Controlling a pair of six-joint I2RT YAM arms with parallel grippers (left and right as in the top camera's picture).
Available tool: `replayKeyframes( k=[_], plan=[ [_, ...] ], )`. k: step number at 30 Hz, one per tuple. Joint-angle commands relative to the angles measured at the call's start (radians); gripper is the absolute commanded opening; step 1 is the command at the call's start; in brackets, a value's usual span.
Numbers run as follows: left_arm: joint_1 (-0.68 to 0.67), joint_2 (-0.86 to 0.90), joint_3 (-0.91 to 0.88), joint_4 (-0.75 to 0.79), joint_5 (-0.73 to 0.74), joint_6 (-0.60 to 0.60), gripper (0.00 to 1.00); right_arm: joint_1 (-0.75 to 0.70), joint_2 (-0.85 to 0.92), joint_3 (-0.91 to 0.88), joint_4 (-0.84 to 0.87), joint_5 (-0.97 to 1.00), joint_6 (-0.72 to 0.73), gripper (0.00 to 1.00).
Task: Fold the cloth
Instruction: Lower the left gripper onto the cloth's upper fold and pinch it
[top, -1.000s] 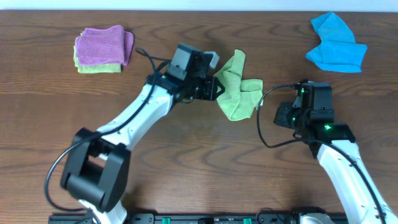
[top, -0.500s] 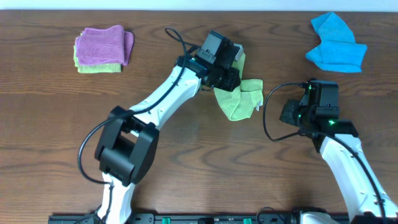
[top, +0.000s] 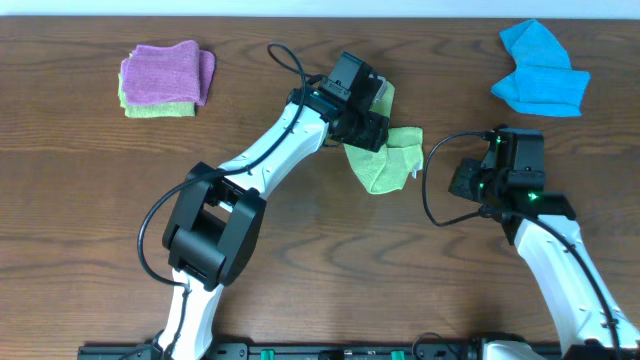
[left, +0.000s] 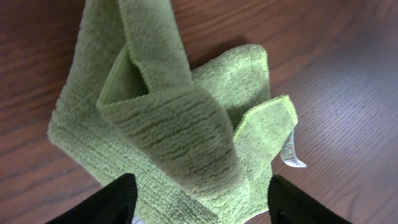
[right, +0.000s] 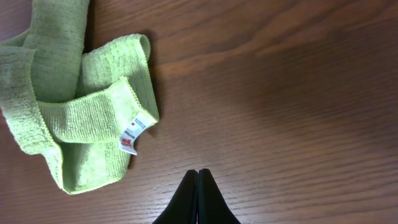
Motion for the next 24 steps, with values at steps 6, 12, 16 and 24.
replayKeyframes(
  k=[6,12,16,24],
  plan=[
    [-0.013,0.013,0.019,-0.009,-0.070,-0.003,0.70,-0.008,0.023,0.015,0.007,-0.057,-0.017,0.01],
    [-0.023,0.033,0.019,0.077,-0.064,-0.049,0.70,-0.008,0.059,0.015,0.010,-0.059,-0.019,0.01],
    [-0.023,0.050,0.019,0.081,-0.060,-0.049,0.71,-0.008,0.059,0.015,0.014,-0.059,-0.019,0.01],
    [-0.025,0.109,0.019,0.078,-0.030,-0.068,0.69,-0.008,0.059,0.015,0.021,-0.059,-0.020,0.01]
  ],
)
